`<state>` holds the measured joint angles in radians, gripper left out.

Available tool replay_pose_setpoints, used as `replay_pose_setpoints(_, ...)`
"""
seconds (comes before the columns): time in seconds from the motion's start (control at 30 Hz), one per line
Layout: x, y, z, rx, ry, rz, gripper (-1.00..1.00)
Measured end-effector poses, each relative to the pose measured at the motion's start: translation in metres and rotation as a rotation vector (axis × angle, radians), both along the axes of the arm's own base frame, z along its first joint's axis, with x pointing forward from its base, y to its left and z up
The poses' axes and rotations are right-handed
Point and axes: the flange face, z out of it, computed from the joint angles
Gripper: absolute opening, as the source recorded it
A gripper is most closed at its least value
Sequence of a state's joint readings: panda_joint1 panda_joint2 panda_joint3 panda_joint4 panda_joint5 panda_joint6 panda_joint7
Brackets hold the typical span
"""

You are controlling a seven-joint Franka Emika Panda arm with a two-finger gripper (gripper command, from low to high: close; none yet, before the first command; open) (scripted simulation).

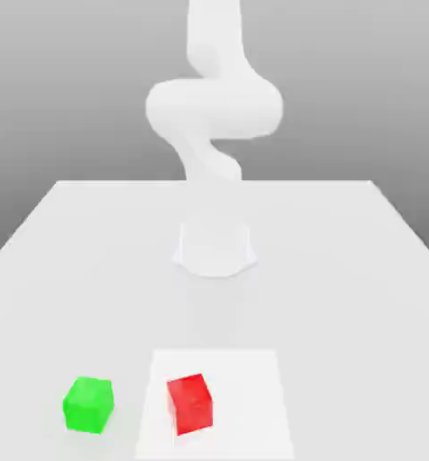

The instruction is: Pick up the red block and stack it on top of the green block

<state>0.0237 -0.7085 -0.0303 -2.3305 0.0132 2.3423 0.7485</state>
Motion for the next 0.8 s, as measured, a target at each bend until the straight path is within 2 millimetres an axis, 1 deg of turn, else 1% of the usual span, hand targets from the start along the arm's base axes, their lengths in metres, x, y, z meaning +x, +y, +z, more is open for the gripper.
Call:
replay_pose_setpoints(0.07,0.026,-0.004,-0.040,-0.004,0.066,0.032,0.00)
replay_pose_setpoints(0.17,0.056,-0.007,-0.099,-0.011,0.161,0.075,0.00)
replay_pose_setpoints(0.27,0.076,-0.010,-0.161,-0.023,0.253,0.116,0.00)
replay_pose_setpoints(0.37,0.088,-0.011,-0.224,-0.038,0.345,0.155,0.00)
replay_pose_setpoints(0.43,0.091,-0.013,-0.265,-0.050,0.406,0.181,0.00)
replay_pose_setpoints(0.53,0.089,-0.015,-0.327,-0.071,0.498,0.217,0.00)
replay_pose_setpoints(0.63,0.078,-0.020,-0.386,-0.098,0.590,0.251,0.00)
replay_pose_setpoints(0.73,0.061,-0.026,-0.440,-0.128,0.681,0.284,0.00)
replay_pose_setpoints(0.8,0.057,-0.027,-0.467,-0.138,0.702,0.294,0.00)
